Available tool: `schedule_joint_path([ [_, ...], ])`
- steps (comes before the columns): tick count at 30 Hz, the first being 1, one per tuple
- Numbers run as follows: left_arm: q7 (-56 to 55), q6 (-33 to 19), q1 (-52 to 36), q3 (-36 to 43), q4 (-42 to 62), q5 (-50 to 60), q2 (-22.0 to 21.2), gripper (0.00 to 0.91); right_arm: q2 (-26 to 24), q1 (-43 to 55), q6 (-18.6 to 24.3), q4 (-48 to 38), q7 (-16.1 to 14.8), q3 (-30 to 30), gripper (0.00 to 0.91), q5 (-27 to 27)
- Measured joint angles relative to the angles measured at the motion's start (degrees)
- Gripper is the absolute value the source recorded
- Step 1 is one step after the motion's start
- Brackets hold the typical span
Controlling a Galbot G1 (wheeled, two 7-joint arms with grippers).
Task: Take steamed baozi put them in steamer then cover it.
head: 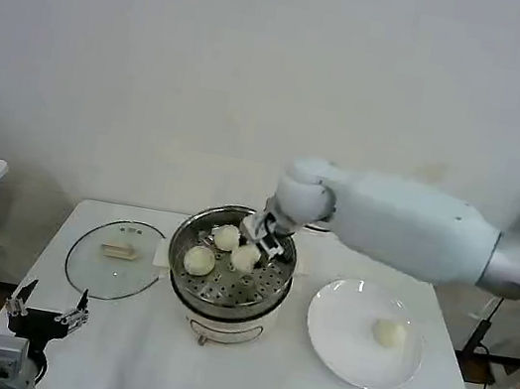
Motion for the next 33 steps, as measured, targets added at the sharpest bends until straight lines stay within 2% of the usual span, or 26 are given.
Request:
schedule_joint_path([
  [11, 0.05, -0.11, 0.02, -0.64, 0.11, -0.19, -0.01, 0.907, 2.4, -1.52, 3.23, 0.24, -0.56, -1.2, 0.564, -1.95],
  [24, 0.06, -0.2, -0.15, -0.65, 0.21, -0.3, -0.14, 0.907, 3.29, -2.24, 4.68, 0.46, -1.25, -1.95, 0.584, -2.68],
  [25, 0.06, -0.2, -0.15, -0.65, 0.21, -0.29, -0.16, 0.907, 3.31, -2.27, 4.72, 0.47, -1.27, -1.96, 0.695, -2.69],
  [26, 0.06, -0.2, -0.16, -0.65, 0.21, -0.3, -0.18, 0.907, 3.32, -2.27, 4.77, 0.47, -1.33, -1.97, 0.877, -2.71],
  [27, 0.07, -0.2, -0.17, -0.65, 0.21, -0.3, -0.19, 0.907, 3.32, -2.27, 4.85, 0.46, -1.36, -1.98, 0.907, -2.73],
  [33, 0.06, -0.2, -0.18, -0.57, 0.21, -0.3, -0.31, 0.907, 3.14, -2.21, 5.41, 0.34, -1.18, -2.01, 0.907, -2.79],
])
